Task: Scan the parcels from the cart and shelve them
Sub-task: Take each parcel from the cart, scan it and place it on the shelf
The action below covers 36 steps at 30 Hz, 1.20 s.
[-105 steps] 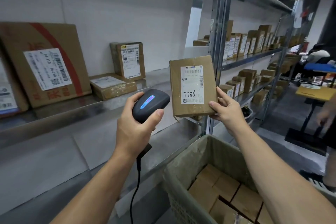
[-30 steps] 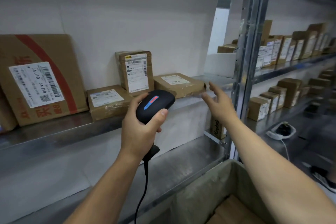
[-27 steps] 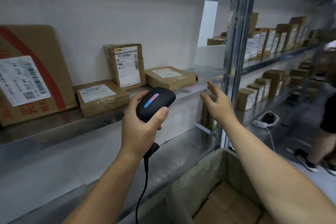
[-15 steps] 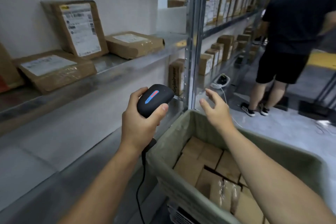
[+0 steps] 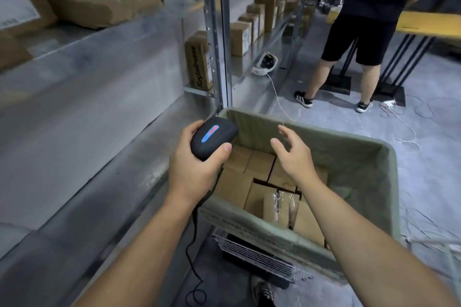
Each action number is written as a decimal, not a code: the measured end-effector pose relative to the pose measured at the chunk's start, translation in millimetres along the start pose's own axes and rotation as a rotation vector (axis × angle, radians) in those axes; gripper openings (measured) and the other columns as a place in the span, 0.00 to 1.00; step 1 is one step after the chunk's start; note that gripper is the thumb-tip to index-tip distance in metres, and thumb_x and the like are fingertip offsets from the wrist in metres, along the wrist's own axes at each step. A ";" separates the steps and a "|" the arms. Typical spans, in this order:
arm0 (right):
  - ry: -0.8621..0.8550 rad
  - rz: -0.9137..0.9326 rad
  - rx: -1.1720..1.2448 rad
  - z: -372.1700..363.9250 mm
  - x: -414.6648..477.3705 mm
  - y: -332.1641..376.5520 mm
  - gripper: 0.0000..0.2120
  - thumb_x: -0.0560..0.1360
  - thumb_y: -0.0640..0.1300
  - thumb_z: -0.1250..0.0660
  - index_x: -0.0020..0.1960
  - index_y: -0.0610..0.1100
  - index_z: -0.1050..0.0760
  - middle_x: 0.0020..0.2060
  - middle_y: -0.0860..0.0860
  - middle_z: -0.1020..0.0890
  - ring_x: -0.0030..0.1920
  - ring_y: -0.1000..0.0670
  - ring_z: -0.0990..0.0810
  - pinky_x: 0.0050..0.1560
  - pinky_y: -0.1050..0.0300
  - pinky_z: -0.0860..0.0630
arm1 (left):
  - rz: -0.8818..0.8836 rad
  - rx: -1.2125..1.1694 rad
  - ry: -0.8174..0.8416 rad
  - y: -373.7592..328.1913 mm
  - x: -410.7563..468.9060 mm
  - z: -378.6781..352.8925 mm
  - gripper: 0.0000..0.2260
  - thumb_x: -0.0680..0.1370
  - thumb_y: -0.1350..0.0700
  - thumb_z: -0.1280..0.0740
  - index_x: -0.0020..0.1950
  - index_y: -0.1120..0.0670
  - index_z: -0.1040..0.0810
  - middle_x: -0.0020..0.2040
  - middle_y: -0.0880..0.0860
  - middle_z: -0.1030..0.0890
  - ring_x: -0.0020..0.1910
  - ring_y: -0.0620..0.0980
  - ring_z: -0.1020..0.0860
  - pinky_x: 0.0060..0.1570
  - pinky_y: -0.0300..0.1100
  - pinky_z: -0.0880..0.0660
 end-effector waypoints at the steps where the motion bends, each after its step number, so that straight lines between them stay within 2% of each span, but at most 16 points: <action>1: -0.003 -0.022 -0.002 1.1 0.4 -7.9 0.23 0.81 0.49 0.34 0.75 0.49 0.30 0.71 0.53 0.26 0.69 0.58 0.30 0.72 0.54 0.33 | 0.012 0.005 0.013 3.8 -0.1 -6.5 0.24 0.64 0.39 0.25 0.59 0.35 0.25 0.53 0.36 0.17 0.49 0.49 0.16 0.51 0.60 0.18; 4: -0.013 -0.075 -0.012 4.2 4.8 -31.8 0.23 0.80 0.49 0.33 0.74 0.48 0.29 0.70 0.52 0.25 0.70 0.54 0.28 0.69 0.57 0.33 | 0.050 0.026 0.059 19.0 0.3 -26.5 0.23 0.65 0.40 0.24 0.58 0.34 0.25 0.53 0.37 0.17 0.48 0.49 0.16 0.51 0.58 0.18; 6: -0.005 -0.130 -0.028 4.1 8.3 -49.8 0.23 0.80 0.49 0.32 0.74 0.48 0.29 0.70 0.51 0.25 0.70 0.53 0.28 0.69 0.57 0.33 | 0.066 0.044 0.079 29.3 0.1 -39.4 0.22 0.67 0.44 0.22 0.56 0.35 0.25 0.51 0.36 0.18 0.47 0.45 0.17 0.50 0.48 0.18; 8: 0.037 -0.186 -0.070 0.4 10.5 -69.1 0.24 0.80 0.50 0.32 0.75 0.48 0.30 0.71 0.49 0.26 0.71 0.50 0.29 0.71 0.53 0.33 | 0.084 0.074 0.087 39.7 0.5 -50.9 0.22 0.69 0.50 0.20 0.56 0.36 0.25 0.49 0.35 0.18 0.47 0.38 0.18 0.50 0.38 0.22; 9: 0.071 -0.217 -0.097 -3.1 10.8 -79.4 0.25 0.80 0.51 0.32 0.75 0.48 0.31 0.71 0.48 0.26 0.72 0.48 0.29 0.72 0.52 0.34 | 0.107 0.088 0.089 45.6 0.7 -56.6 0.22 0.69 0.50 0.19 0.57 0.36 0.25 0.49 0.36 0.17 0.47 0.39 0.18 0.50 0.39 0.21; 11: 0.155 -0.291 -0.157 -13.4 9.1 -100.8 0.27 0.80 0.53 0.32 0.76 0.47 0.32 0.72 0.46 0.28 0.72 0.46 0.30 0.71 0.52 0.34 | 0.169 0.104 0.099 56.6 0.9 -66.6 0.22 0.66 0.44 0.22 0.57 0.34 0.25 0.50 0.38 0.17 0.47 0.46 0.16 0.50 0.50 0.18; 13: 0.243 -0.385 -0.218 -27.7 6.2 -123.2 0.29 0.79 0.53 0.32 0.77 0.46 0.34 0.71 0.44 0.27 0.71 0.43 0.29 0.69 0.51 0.33 | 0.220 0.114 0.116 67.7 0.9 -74.7 0.22 0.67 0.43 0.23 0.58 0.32 0.26 0.52 0.34 0.18 0.49 0.44 0.16 0.50 0.52 0.17; 14: 0.287 -0.436 -0.234 -35.8 4.2 -134.2 0.29 0.79 0.54 0.31 0.77 0.46 0.34 0.70 0.43 0.27 0.70 0.42 0.28 0.69 0.51 0.31 | 0.234 0.120 0.120 71.8 0.1 -78.1 0.23 0.68 0.45 0.22 0.58 0.33 0.26 0.52 0.32 0.18 0.50 0.40 0.17 0.51 0.48 0.18; 16: 0.376 -0.523 -0.270 -51.8 -0.1 -153.3 0.30 0.79 0.54 0.31 0.76 0.46 0.34 0.68 0.43 0.24 0.66 0.42 0.25 0.66 0.52 0.28 | 0.254 0.151 0.114 78.6 -1.0 -82.5 0.24 0.71 0.50 0.20 0.60 0.36 0.27 0.51 0.28 0.19 0.50 0.33 0.19 0.50 0.34 0.22; 18: 0.446 -0.588 -0.317 -65.1 -3.8 -168.5 0.31 0.79 0.52 0.31 0.77 0.43 0.36 0.69 0.42 0.25 0.67 0.42 0.26 0.66 0.53 0.29 | 0.300 0.164 0.099 86.0 -1.8 -86.2 0.24 0.72 0.53 0.21 0.60 0.37 0.27 0.50 0.30 0.18 0.51 0.31 0.20 0.48 0.26 0.26; 21: 0.482 -0.667 -0.366 -79.9 -7.5 -185.1 0.33 0.78 0.52 0.30 0.78 0.44 0.38 0.72 0.39 0.30 0.69 0.39 0.29 0.68 0.52 0.30 | 0.363 0.172 0.064 96.9 -1.8 -90.1 0.23 0.70 0.48 0.21 0.60 0.35 0.28 0.52 0.31 0.19 0.51 0.32 0.20 0.48 0.29 0.24; 23: 0.472 -0.670 -0.436 -86.1 -8.1 -191.6 0.34 0.77 0.54 0.29 0.78 0.48 0.38 0.75 0.41 0.38 0.74 0.37 0.37 0.73 0.50 0.37 | 0.389 0.177 0.036 102.7 -1.5 -92.2 0.23 0.70 0.48 0.21 0.59 0.35 0.27 0.51 0.30 0.19 0.51 0.32 0.20 0.49 0.33 0.23; 25: 0.474 -0.667 -0.502 -88.5 -8.0 -192.7 0.36 0.76 0.56 0.28 0.78 0.52 0.39 0.77 0.45 0.45 0.76 0.37 0.46 0.74 0.46 0.39 | 0.414 0.173 0.014 107.8 -0.6 -93.4 0.23 0.70 0.49 0.20 0.57 0.33 0.27 0.50 0.29 0.19 0.50 0.32 0.20 0.49 0.36 0.22; 29: 0.468 -0.644 -0.525 -91.9 -6.3 -198.5 0.41 0.75 0.55 0.27 0.80 0.53 0.46 0.80 0.51 0.55 0.79 0.40 0.59 0.76 0.44 0.45 | 0.451 0.166 -0.005 114.6 1.4 -94.1 0.23 0.70 0.49 0.20 0.56 0.33 0.27 0.51 0.30 0.19 0.50 0.34 0.19 0.50 0.42 0.18; 33: 0.488 -0.614 -0.547 -93.3 -4.5 -207.0 0.45 0.75 0.55 0.27 0.81 0.54 0.53 0.80 0.53 0.61 0.79 0.42 0.62 0.77 0.40 0.46 | 0.480 0.139 -0.025 115.8 0.8 -92.4 0.22 0.67 0.46 0.23 0.58 0.34 0.26 0.54 0.33 0.18 0.49 0.42 0.17 0.49 0.45 0.18; 36: 0.473 -0.616 -0.516 -94.3 -2.1 -209.1 0.44 0.76 0.52 0.28 0.81 0.54 0.53 0.80 0.53 0.62 0.80 0.42 0.62 0.76 0.36 0.45 | 0.482 0.132 -0.032 117.5 0.1 -89.8 0.22 0.68 0.46 0.24 0.59 0.35 0.26 0.54 0.35 0.18 0.48 0.43 0.16 0.48 0.45 0.17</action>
Point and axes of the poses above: each hand's wrist, its own x-axis towards the middle knuckle, its own z-axis out of the back of the hand, y = z × x, the point moved 1 cm from there along x, towards the middle knuckle
